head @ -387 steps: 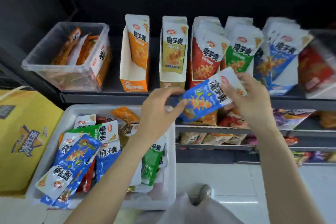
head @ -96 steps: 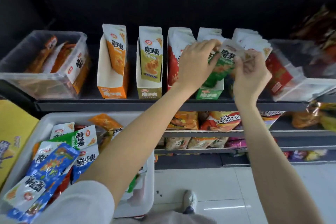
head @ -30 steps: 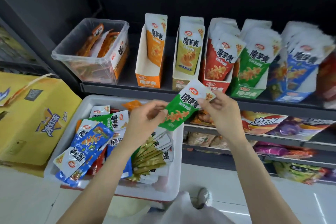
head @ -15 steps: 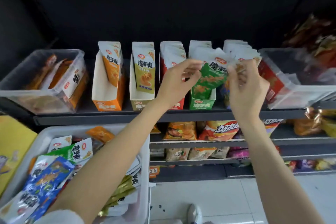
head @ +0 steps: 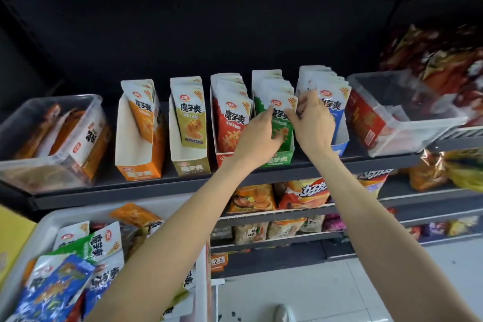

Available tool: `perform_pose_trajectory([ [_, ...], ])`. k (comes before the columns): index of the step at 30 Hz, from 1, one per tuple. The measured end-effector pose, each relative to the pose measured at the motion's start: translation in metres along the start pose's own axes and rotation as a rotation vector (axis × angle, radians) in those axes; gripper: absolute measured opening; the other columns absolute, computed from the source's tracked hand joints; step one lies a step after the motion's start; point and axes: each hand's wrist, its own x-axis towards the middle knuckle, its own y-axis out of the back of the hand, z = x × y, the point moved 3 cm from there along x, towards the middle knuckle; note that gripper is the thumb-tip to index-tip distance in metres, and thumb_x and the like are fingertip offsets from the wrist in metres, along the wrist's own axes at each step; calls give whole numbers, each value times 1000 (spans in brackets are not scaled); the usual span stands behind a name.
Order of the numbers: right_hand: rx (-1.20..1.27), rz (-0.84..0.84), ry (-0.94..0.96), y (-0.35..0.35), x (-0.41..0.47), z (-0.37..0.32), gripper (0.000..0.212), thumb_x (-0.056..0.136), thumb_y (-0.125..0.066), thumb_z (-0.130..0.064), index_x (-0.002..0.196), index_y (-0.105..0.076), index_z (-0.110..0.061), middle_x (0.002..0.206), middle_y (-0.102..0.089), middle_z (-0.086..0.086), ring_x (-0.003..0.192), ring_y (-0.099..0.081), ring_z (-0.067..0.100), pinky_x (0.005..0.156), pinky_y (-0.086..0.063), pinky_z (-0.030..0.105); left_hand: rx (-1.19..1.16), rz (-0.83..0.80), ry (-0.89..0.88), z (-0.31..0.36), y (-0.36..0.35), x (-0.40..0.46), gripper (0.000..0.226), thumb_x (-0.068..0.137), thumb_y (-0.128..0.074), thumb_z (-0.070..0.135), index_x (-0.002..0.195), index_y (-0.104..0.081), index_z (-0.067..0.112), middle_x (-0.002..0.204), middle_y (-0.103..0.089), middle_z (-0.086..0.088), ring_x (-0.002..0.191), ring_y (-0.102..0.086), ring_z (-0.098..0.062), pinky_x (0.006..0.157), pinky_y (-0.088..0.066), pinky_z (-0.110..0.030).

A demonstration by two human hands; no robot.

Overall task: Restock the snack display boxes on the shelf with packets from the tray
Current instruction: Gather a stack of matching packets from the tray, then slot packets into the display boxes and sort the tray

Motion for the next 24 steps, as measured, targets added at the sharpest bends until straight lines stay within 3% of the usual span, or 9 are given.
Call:
perform_pose_trajectory([
  [3,169,82,-12,14,-14,1,29,87,-67,-32,103,-51,-13,92,-58,-6,77,-56,15,63,-42,32,-70,69,-39,-6,2,-7,56,95,-54,21,146,-33,14,143,-46,-4,130,-43,-17,107,-36,-33],
  [7,384,105,92,34,-64,-21,17,93,-61,-25,101,-55,-12,85,-59,-7,73,-56,13,64,-48,28,-108,311,-184,-20,20,-44,32,94,-53,26,124,-59,18,109,-68,6,101,-61,-8,83,-53,-32],
  [10,504,-68,165,32,-109,-50,15,93,-60,-24,101,-56,-12,81,-57,-14,73,-56,2,62,-44,12,-82,504,-255,-45,35,-89,20,92,-57,22,104,-69,12,95,-71,3,86,-65,-9,71,-53,-29],
  [13,499,-297,319,6,-150,-78,8,91,-60,-19,97,-61,-14,85,-61,-10,76,-58,4,65,-50,18,-22,605,-197,-84,46,-146,19,91,-56,18,93,-72,8,87,-71,1,80,-62,-9,71,-49,-24],
  [15,445,-418,447,-19,-175,-98,9,88,-57,-16,94,-63,-13,94,-61,-3,84,-58,11,67,-52,27,75,581,-78,-117,51,-184,20,89,-54,20,91,-71,10,84,-70,1,79,-59,-9,72,-45,-24],
  [18,336,-591,596,-57,-206,-126,15,85,-52,-18,94,-64,-14,101,-60,1,93,-58,18,69,-51,30,301,380,143,-171,51,-234,26,82,-49,28,92,-70,15,82,-68,1,82,-56,-19,72,-47,-33],
  [21,208,-861,688,-102,-233,-145,25,86,-57,-14,110,-63,-14,117,-59,5,112,-52,25,95,-41,35,423,224,347,-206,55,-274,38,79,-46,41,93,-69,15,82,-66,-4,78,-59,-30,68,-48,-36],
  [24,26,-1008,797,-137,-254,-162,32,90,-53,-21,121,-57,-13,125,-57,7,120,-48,27,101,-34,37,462,135,472,-219,56,-301,43,75,-56,50,93,-68,13,84,-66,-6,77,-60,-32,64,-51,-36],
])
